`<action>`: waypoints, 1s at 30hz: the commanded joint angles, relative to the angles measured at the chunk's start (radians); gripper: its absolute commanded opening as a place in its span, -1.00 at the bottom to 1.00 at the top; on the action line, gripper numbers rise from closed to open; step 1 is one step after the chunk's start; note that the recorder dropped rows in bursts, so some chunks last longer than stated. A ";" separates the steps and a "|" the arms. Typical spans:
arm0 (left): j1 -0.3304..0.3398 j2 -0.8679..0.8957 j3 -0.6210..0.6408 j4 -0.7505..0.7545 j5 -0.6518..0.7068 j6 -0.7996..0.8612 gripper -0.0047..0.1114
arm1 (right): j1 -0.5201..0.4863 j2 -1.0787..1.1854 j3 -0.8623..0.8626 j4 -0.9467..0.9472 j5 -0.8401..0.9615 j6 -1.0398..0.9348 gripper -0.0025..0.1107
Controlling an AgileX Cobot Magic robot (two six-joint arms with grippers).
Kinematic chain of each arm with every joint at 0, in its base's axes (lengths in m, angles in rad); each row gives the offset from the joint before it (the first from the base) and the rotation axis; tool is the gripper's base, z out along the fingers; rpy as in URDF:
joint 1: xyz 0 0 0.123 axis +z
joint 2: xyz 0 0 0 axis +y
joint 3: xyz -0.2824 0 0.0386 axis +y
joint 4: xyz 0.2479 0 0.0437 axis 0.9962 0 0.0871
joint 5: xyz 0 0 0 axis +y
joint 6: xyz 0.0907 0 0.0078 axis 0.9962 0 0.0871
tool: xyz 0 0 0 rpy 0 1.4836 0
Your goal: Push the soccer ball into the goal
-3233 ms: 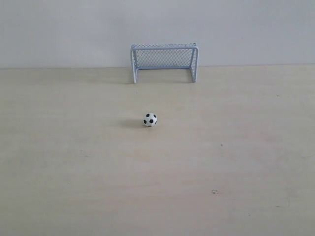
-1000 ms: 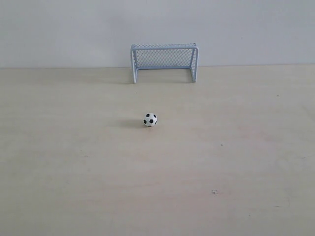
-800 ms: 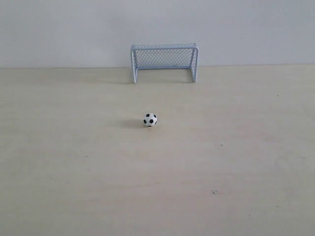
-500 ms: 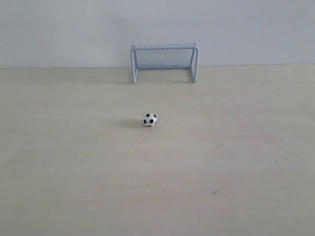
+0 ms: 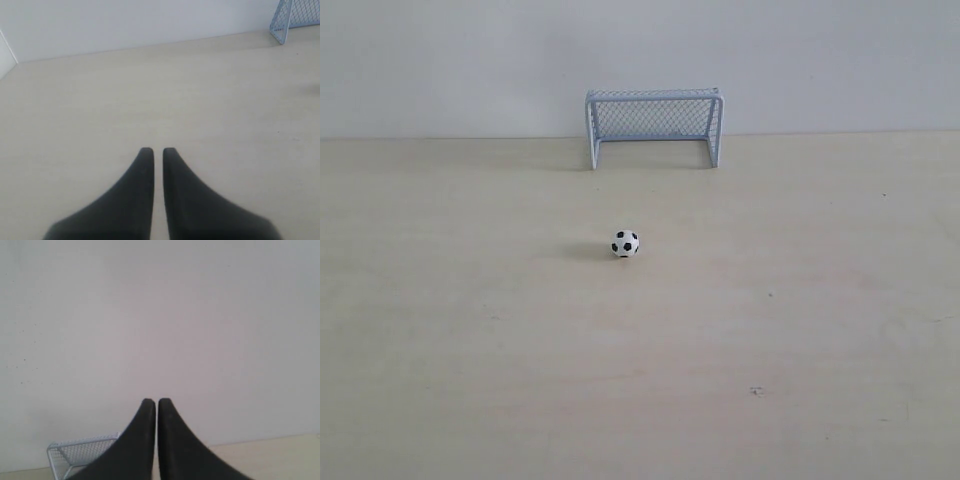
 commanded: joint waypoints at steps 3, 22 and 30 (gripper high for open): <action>-0.008 0.005 -0.004 0.000 -0.003 -0.009 -0.81 | 0.003 0.069 -0.142 0.055 0.162 0.002 -0.96; -0.008 0.005 -0.004 0.000 -0.003 -0.009 -0.81 | 0.003 0.409 -0.398 0.218 0.473 -0.344 -0.96; -0.008 0.005 -0.004 0.000 -0.003 -0.009 -0.81 | 0.003 0.577 -0.493 0.298 0.577 -0.491 -0.96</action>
